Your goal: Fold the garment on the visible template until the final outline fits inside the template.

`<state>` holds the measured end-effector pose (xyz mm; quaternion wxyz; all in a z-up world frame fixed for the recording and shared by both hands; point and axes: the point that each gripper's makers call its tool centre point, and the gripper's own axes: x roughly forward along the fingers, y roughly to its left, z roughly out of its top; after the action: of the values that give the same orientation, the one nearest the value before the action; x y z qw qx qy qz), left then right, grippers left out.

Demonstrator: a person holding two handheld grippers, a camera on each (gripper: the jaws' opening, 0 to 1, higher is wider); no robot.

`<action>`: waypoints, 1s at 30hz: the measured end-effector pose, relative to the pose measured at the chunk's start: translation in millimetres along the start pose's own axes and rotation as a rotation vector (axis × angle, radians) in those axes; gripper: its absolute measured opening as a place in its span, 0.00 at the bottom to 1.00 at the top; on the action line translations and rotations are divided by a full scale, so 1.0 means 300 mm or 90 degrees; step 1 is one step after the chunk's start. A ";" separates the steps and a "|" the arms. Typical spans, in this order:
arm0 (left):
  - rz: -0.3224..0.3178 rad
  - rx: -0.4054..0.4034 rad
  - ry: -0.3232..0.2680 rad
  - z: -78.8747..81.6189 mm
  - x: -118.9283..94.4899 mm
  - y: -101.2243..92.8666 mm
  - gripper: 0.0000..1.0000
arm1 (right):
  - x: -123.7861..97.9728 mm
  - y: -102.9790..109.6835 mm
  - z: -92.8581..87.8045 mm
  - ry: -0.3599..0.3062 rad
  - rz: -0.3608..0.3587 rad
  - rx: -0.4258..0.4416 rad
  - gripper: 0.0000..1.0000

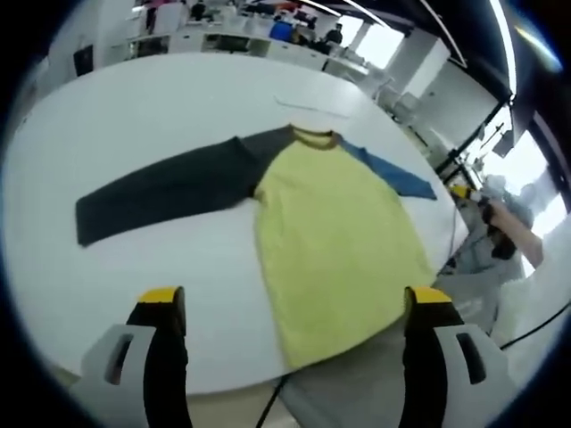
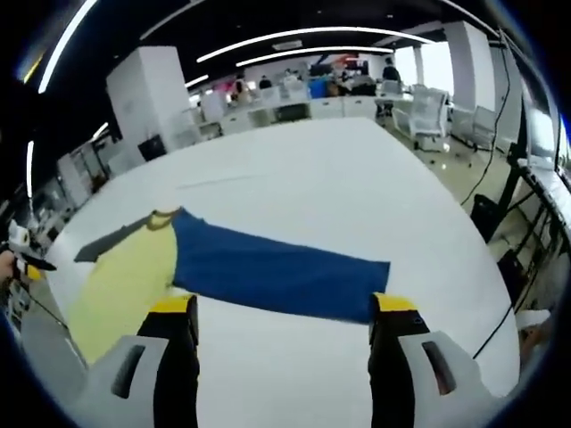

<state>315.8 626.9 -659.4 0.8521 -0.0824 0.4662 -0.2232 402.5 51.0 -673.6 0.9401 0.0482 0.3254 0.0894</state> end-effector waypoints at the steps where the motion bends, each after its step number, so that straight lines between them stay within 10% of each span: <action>1: 0.000 -0.001 0.001 0.000 0.001 0.001 0.98 | 0.004 -0.007 -0.001 0.001 -0.002 -0.001 0.75; 30: 0.011 0.001 0.034 0.009 0.041 0.022 0.98 | 0.166 -0.261 -0.033 0.054 -0.074 -0.013 0.46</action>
<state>325.8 626.8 -669.4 0.8414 -0.0715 0.4890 -0.2185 445.5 -15.5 -722.9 0.9295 0.0159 0.3662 0.0403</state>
